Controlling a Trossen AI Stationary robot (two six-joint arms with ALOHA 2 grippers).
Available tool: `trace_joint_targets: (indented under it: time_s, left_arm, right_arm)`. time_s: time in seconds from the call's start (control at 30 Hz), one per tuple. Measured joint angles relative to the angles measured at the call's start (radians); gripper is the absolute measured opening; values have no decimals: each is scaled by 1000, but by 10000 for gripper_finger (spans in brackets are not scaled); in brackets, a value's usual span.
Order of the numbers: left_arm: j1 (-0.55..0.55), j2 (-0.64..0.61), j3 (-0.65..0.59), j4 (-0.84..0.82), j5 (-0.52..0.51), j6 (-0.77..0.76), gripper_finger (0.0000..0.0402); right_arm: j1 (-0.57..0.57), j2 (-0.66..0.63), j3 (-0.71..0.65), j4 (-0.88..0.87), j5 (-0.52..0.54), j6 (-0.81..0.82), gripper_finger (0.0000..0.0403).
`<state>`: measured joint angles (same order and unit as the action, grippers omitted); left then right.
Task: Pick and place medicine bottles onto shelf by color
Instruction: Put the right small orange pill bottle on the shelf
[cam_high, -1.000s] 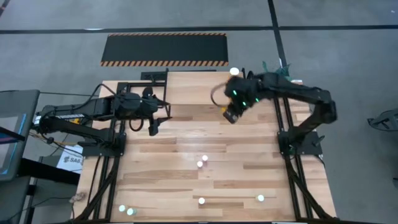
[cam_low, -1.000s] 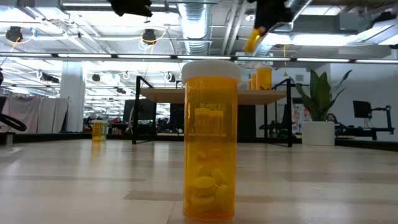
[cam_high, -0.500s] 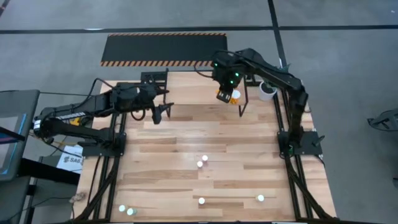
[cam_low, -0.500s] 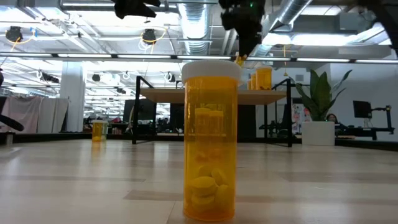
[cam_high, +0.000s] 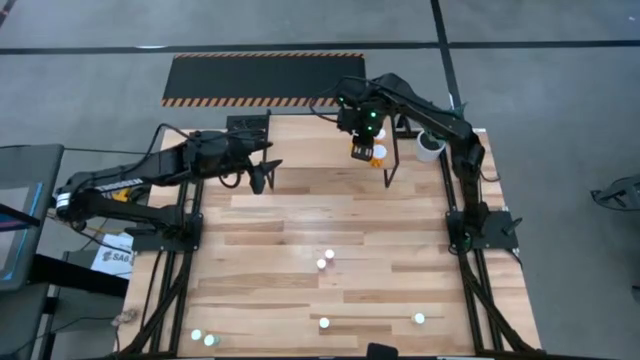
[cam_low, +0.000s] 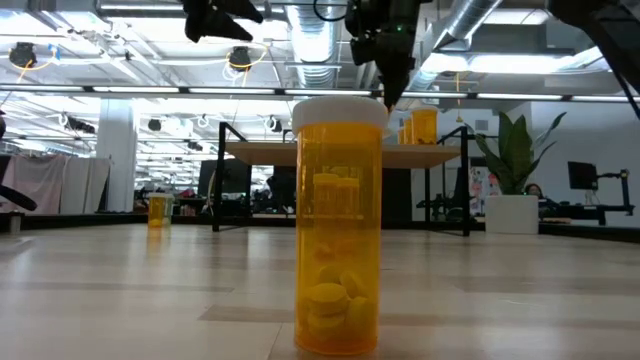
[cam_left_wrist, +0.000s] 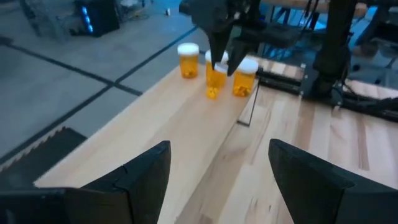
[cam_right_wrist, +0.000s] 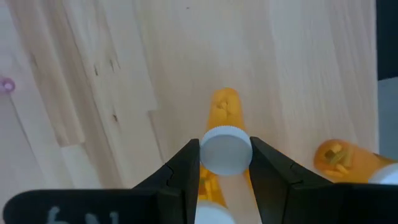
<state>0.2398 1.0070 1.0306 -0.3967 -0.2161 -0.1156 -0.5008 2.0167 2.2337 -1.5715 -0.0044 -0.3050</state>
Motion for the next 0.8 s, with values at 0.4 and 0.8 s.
trace_joint_targets:
  time_s: [0.4,0.8]
  left_arm:
    - [0,21,0,31,0,3,258]
    - [0,22,0,29,0,25,258]
  right_arm:
    - [53,1,-1,0,-17,3,133]
    - [46,1,-53,0,-19,0,134]
